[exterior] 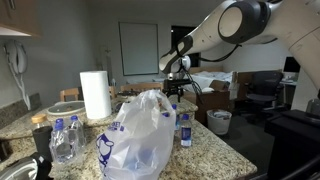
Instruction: Put the empty water bottles on the counter in the plastic bag
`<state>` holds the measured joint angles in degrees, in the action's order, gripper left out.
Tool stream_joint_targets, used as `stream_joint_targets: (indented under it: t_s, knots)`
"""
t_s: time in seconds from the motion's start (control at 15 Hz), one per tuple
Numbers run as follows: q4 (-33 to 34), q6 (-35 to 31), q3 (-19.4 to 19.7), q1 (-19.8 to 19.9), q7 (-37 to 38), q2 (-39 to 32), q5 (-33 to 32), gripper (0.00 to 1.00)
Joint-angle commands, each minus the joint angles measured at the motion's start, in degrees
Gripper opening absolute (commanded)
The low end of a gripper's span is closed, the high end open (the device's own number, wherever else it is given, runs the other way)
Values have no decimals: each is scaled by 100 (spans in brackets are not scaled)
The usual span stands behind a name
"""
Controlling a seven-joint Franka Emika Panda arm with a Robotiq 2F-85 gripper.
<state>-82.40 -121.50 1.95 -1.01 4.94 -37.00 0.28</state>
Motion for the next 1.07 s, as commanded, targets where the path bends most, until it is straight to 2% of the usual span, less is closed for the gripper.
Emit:
stream_joint_targets:
  t_s: [0.0,0.13,0.2,0.27,0.6,0.8,0.87,1.0]
  knots:
    - [-386,-315,45,-185,129,23,-279,100]
    - [-477,-369,61,-258,169,6,-352,100]
    - [-519,-382,72,-283,184,12,-385,90]
    - [-576,-394,97,-316,230,51,-419,73]
    - [-740,-478,173,-418,404,175,-589,39]
    - [-786,-472,233,-514,597,262,-754,23]
    - [-812,-473,250,-546,688,287,-811,14]
    - [-820,-441,264,-588,799,308,-869,8]
